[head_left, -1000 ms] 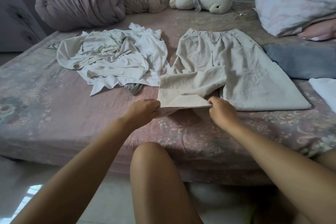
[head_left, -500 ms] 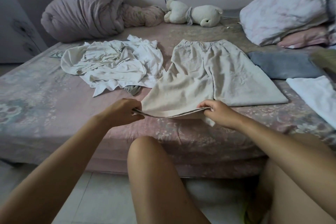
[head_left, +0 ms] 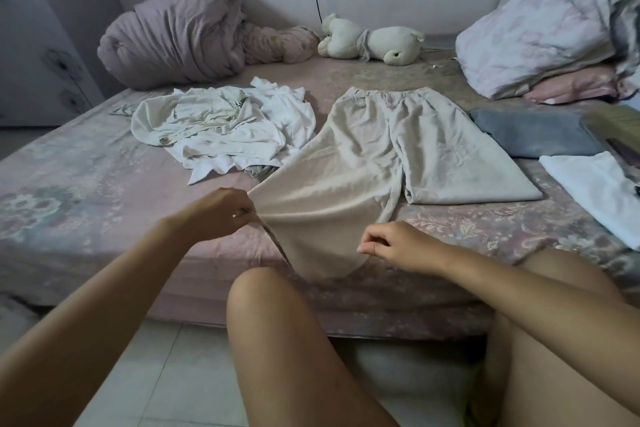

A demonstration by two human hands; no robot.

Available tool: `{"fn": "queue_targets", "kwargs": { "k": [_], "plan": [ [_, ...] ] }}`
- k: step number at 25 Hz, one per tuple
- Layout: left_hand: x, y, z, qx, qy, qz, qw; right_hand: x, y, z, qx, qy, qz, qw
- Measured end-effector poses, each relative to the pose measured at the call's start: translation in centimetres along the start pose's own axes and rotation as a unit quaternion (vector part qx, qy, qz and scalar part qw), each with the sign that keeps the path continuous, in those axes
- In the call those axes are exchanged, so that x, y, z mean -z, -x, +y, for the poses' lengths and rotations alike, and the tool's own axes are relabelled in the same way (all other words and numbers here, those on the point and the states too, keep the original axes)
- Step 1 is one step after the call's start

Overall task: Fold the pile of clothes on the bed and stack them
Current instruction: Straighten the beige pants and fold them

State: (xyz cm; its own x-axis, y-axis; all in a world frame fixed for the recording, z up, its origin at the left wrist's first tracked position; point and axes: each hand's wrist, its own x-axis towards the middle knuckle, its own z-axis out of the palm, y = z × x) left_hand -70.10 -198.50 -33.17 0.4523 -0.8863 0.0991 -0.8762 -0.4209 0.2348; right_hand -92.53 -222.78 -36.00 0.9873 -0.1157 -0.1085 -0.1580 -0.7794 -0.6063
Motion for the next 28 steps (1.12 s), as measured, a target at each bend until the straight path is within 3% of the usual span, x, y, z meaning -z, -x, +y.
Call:
{"fn": "queue_targets", "kwargs": {
  "k": [5, 9, 14, 19, 22, 25, 28],
  "plan": [
    [0.2, -0.2, 1.0, 0.012, 0.000, 0.008, 1.000, -3.7, -2.8, -1.7, 0.014, 0.005, 0.040, 0.999],
    [0.5, -1.0, 2.4, 0.039, 0.025, 0.018, 0.999, -6.0, -6.3, -5.8, 0.046, -0.031, 0.146, 0.988],
    [1.1, -1.3, 3.3, 0.033, 0.069, 0.027, 0.997, -6.6, -9.2, -7.7, 0.019, -0.001, 0.228, 0.974],
    [2.4, -1.4, 2.0, 0.069, 0.115, 0.121, 0.984, -8.1, -8.3, -2.9, -0.138, 0.059, 0.173, 0.973],
    [3.3, -0.9, 0.5, 0.057, 0.108, 0.113, 0.986, -8.4, -5.4, 0.5, -0.194, 0.049, 0.151, 0.968],
    [2.4, -0.2, -0.1, 0.054, 0.022, 0.053, 0.997, -7.0, -2.4, 1.4, -0.142, 0.055, 0.134, 0.979],
    [1.8, 0.1, -0.4, 0.071, 0.006, 0.083, 0.994, -5.3, -0.2, 0.1, -0.033, 0.092, 0.151, 0.984]
  ]
}}
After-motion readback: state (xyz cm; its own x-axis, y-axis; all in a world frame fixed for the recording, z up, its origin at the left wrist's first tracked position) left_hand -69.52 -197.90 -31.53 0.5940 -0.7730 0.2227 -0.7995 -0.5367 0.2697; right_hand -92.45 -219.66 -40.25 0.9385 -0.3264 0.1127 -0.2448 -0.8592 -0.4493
